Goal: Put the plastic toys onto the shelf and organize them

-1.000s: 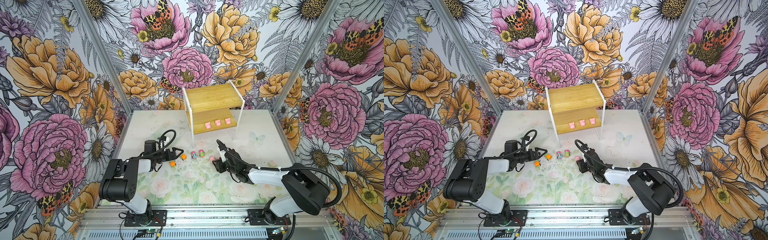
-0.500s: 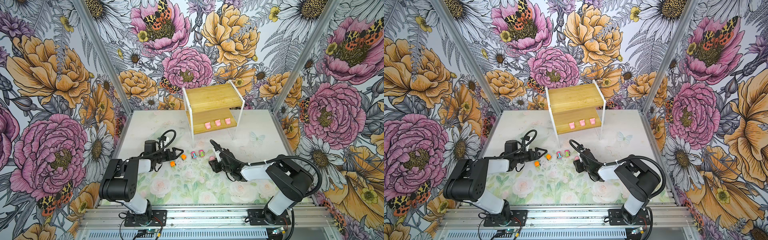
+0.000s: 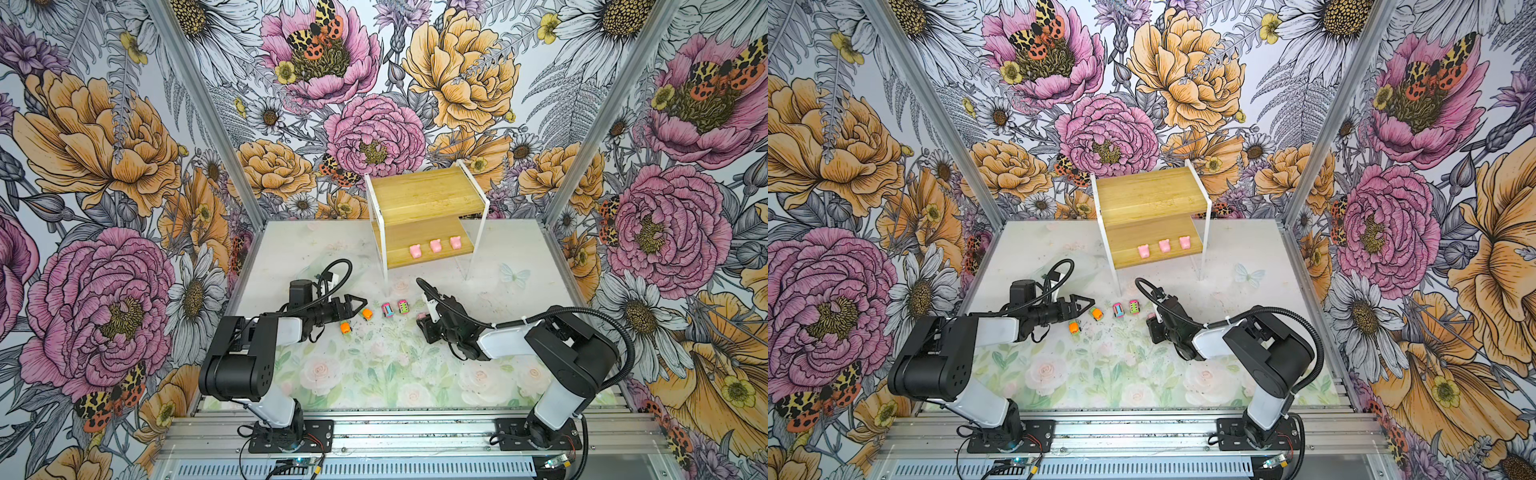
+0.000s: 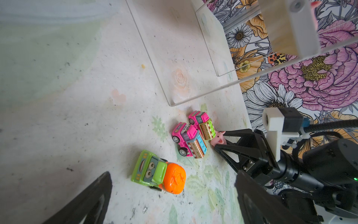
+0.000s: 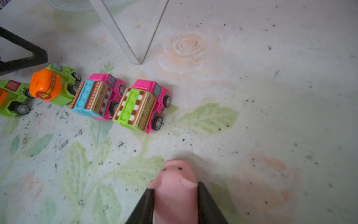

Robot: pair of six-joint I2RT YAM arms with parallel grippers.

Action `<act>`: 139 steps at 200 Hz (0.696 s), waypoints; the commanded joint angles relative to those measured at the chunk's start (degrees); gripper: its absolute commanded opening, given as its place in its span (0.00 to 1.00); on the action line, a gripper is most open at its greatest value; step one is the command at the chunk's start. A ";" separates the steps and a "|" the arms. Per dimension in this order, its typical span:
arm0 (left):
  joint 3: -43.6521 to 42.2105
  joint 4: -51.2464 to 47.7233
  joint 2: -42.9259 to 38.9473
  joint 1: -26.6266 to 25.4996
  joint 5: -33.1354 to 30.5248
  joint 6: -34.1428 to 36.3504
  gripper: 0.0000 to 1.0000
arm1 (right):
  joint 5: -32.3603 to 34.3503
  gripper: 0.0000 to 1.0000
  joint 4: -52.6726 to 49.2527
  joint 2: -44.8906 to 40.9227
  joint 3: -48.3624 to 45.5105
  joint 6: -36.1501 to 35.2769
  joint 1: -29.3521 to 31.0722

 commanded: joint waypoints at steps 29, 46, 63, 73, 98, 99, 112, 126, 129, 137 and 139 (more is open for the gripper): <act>1.12 0.09 0.55 0.50 1.22 0.06 0.99 | -0.73 0.36 0.80 -1.76 0.72 0.16 0.42; 1.12 0.09 0.52 0.55 1.26 0.06 0.99 | -0.74 0.35 0.61 -2.43 0.72 0.25 0.43; 1.09 0.07 0.47 0.52 1.27 0.04 0.99 | -0.83 0.35 0.36 -3.39 0.66 0.46 0.40; 1.08 0.04 0.44 0.53 1.25 0.06 0.99 | -0.83 0.35 0.33 -4.29 0.63 0.56 0.46; 1.11 0.10 0.44 0.56 1.26 0.06 0.99 | -0.97 0.35 -0.24 -7.26 1.44 1.04 0.45; 1.12 0.06 0.48 0.53 1.26 0.06 0.99 | -0.99 0.35 -0.25 -7.44 1.51 1.04 0.44; 1.12 0.09 0.47 0.52 1.31 0.08 0.99 | -0.97 0.35 -0.29 -9.18 2.63 1.22 0.47; 1.12 0.09 0.50 0.50 1.37 0.04 0.99 | -0.70 0.35 -0.12 -10.55 4.40 1.53 0.47; 1.12 0.09 0.56 0.57 1.41 0.06 0.99 | -0.68 0.35 -0.05 -10.81 4.84 1.55 0.54; 1.13 0.09 0.55 0.53 1.41 0.06 0.99 | -0.75 0.35 0.08 -11.19 6.24 1.22 0.56; 1.12 0.10 0.57 0.55 1.44 0.01 0.99 | -0.76 0.35 0.08 -11.22 6.66 1.15 0.64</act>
